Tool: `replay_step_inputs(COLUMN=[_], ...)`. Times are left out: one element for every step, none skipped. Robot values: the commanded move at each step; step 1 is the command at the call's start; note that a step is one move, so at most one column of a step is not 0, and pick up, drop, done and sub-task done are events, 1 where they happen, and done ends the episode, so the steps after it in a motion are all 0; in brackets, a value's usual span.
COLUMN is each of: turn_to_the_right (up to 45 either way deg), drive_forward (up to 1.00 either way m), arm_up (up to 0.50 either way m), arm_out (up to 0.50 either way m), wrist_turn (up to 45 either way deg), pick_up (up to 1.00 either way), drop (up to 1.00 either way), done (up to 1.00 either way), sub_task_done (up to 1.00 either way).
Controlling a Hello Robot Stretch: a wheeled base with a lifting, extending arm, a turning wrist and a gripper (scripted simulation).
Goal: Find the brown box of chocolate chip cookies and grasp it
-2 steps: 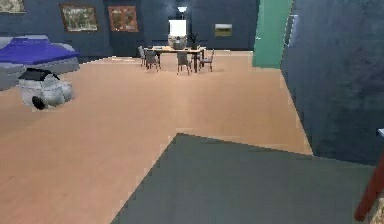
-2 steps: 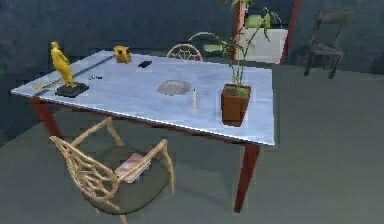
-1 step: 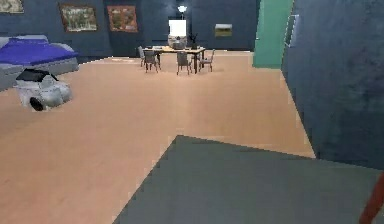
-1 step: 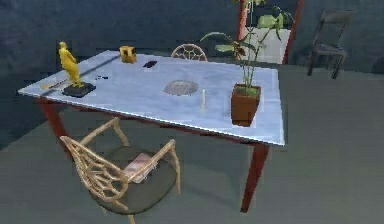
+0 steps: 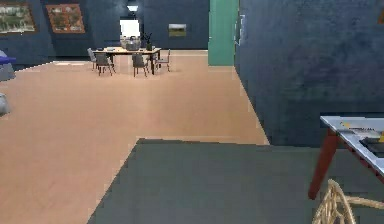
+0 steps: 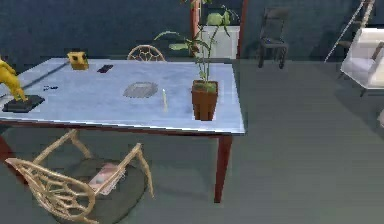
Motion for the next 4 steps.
replay_step_inputs(turn_to_the_right=[0.0, 0.0, 0.0, 0.0], drive_forward=[1.0, 1.0, 1.0, 1.0], arm_up=[0.0, 0.0, 0.0, 0.0], arm_out=[0.0, 0.0, 0.0, 0.0], wrist_turn=[0.0, 0.0, 0.0, 0.0], pick_up=[0.0, 0.0, 0.0, 0.0], drop=[0.0, 0.0, 0.0, 0.0], done=[0.0, 0.0, 0.0, 0.0], sub_task_done=[0.0, 0.0, 0.0, 0.0])
